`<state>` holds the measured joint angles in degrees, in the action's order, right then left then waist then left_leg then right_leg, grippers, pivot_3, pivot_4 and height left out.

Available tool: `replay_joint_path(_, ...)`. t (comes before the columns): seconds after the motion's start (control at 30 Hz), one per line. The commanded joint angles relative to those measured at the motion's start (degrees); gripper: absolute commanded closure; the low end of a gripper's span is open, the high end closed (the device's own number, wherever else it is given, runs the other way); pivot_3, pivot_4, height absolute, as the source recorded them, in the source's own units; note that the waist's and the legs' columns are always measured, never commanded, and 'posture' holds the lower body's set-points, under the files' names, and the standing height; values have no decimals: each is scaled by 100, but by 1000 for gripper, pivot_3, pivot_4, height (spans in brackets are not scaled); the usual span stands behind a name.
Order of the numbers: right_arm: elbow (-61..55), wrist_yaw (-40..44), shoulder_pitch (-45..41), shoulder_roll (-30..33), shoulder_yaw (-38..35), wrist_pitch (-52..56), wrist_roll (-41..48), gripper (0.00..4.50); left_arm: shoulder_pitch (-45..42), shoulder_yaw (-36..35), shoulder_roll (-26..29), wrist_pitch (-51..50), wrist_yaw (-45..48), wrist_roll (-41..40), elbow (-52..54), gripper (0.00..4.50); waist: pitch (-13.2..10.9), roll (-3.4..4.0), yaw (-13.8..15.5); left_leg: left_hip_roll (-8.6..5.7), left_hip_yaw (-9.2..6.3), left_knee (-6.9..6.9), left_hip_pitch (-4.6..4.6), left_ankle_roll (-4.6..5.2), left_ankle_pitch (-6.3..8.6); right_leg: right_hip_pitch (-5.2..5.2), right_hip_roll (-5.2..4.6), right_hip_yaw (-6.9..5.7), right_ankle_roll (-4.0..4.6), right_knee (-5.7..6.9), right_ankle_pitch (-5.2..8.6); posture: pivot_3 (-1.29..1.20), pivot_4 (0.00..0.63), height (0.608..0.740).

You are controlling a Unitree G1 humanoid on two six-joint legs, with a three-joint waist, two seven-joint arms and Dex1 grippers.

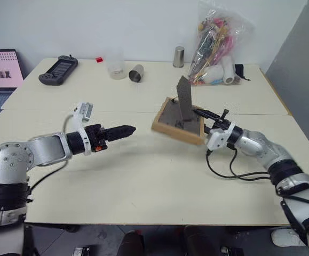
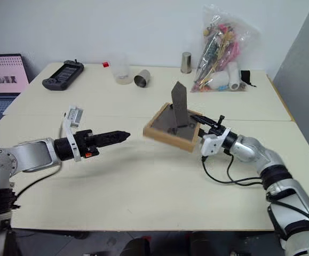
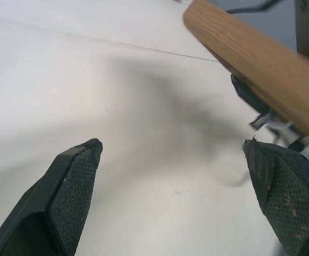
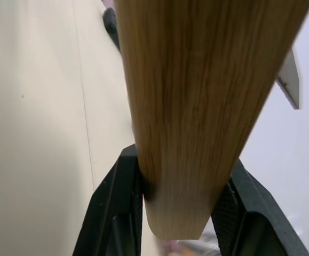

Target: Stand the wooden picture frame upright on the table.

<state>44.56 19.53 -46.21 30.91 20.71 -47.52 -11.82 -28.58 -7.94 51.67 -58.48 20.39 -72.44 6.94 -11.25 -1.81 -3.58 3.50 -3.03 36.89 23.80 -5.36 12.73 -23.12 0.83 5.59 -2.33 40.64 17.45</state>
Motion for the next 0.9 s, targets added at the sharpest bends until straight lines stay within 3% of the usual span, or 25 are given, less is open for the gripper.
replay_joint_path(0.03,-847,1933,-221,-525,-755,2527,2312,3193,6,370,-2,1235,507,1654,617,0,0,0,6,1,0,1,0,0,0,0,0,-2,0,-1,0,0,150,740)
replay_joint_path(0.23,-1211,3704,-471,-905,-1090,5863,3741,3193,144,520,-189,2074,810,2856,902,0,-2,3,50,3,0,-2,6,22,12,-6,3,-4,1,-3,1,0,150,740)
replay_joint_path(0.33,-800,3905,-694,-1074,-1215,6417,3768,3193,331,520,-350,2190,915,3099,916,0,-4,6,36,2,2,-3,5,25,14,-7,4,-4,1,-6,1,0,150,740)
replay_joint_path(0.67,210,4806,-990,-1288,-1122,6580,3222,3193,607,405,-709,2104,1189,3347,965,0,-4,6,31,2,3,-3,13,26,15,-13,5,-4,0,-9,1,0,150,740)
replay_joint_path(0.9,810,4860,-1037,-1447,-1214,6135,2772,3193,531,500,-997,2105,1269,3571,882,0,-4,6,26,3,2,-3,9,25,15,-12,5,-5,0,-8,1,0,150,740)
